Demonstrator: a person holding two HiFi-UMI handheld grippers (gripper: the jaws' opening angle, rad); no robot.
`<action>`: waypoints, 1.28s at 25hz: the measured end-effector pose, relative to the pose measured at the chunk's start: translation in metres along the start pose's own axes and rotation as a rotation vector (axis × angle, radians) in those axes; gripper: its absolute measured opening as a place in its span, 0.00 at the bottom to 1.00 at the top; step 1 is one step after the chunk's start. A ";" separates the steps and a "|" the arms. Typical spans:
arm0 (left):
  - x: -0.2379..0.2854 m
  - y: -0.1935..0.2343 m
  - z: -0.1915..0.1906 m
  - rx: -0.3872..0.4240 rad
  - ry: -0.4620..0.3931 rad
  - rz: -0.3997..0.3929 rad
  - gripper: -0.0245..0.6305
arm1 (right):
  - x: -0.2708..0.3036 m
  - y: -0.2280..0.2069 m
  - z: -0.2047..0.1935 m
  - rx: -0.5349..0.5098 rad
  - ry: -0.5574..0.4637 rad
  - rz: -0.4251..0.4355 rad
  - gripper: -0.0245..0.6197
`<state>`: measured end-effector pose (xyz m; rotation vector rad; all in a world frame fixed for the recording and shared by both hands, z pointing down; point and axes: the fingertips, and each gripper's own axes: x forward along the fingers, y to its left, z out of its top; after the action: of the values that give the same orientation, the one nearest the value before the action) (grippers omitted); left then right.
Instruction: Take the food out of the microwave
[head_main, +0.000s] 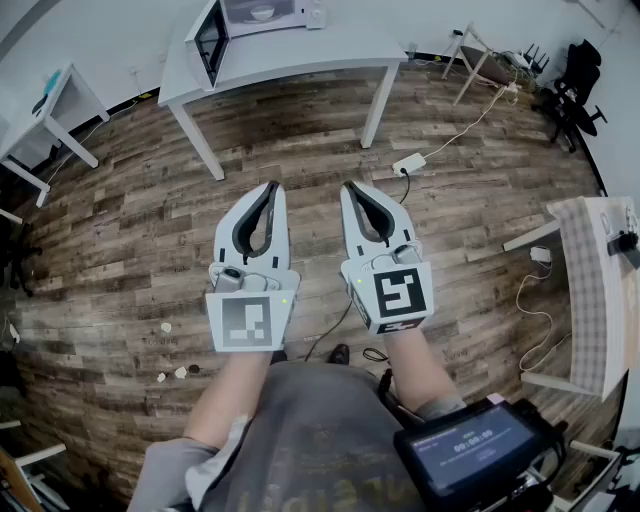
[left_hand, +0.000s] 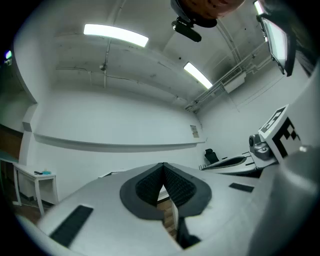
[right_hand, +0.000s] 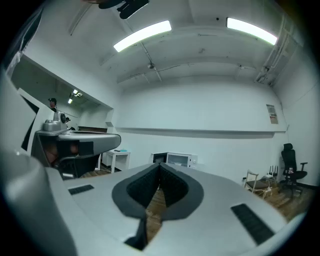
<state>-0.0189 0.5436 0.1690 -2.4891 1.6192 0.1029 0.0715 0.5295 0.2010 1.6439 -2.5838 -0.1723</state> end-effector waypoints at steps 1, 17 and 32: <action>0.000 -0.001 0.000 0.003 -0.003 -0.001 0.05 | -0.001 -0.001 0.000 -0.004 0.001 0.001 0.05; -0.007 -0.030 -0.012 -0.002 0.007 0.053 0.05 | -0.023 -0.021 -0.017 0.033 0.002 0.058 0.05; 0.077 0.062 -0.066 -0.023 0.081 0.071 0.05 | 0.102 -0.031 -0.045 0.044 0.052 0.054 0.05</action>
<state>-0.0461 0.4377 0.2154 -2.4833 1.7474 0.0303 0.0613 0.4216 0.2415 1.5687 -2.6078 -0.0692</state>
